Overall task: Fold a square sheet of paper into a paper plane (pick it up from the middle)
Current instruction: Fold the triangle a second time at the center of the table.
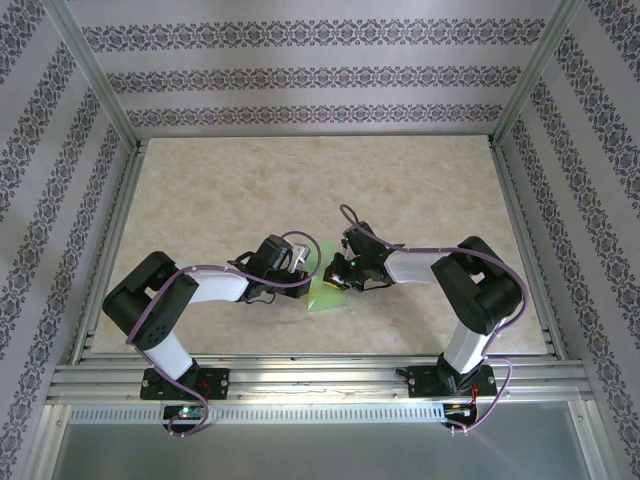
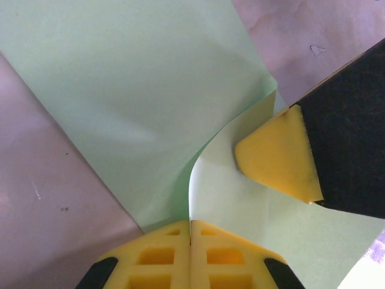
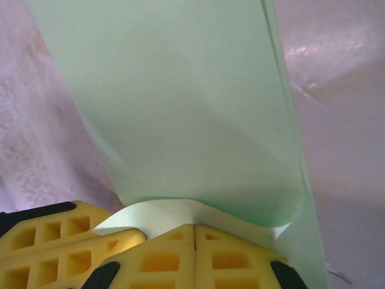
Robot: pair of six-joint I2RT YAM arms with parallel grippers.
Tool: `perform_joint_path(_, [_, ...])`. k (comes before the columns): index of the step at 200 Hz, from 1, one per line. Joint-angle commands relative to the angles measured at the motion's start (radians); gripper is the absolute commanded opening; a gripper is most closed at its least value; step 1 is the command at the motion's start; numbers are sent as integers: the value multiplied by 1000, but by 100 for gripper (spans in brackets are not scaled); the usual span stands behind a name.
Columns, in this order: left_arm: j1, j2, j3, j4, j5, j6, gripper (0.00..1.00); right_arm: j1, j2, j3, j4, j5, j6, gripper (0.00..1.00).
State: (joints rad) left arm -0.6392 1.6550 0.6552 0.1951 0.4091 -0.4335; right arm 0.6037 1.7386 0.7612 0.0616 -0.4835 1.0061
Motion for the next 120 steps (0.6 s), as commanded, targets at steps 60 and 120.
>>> perform_joint_path(60, [15,11,-10,-62,-8,21,0,-97,-31,-51,-7,-20,-38,0])
perform_joint_path(120, [15,8,0,-74,-6,29,0,-114,-82,-45,22,-39,-27,0])
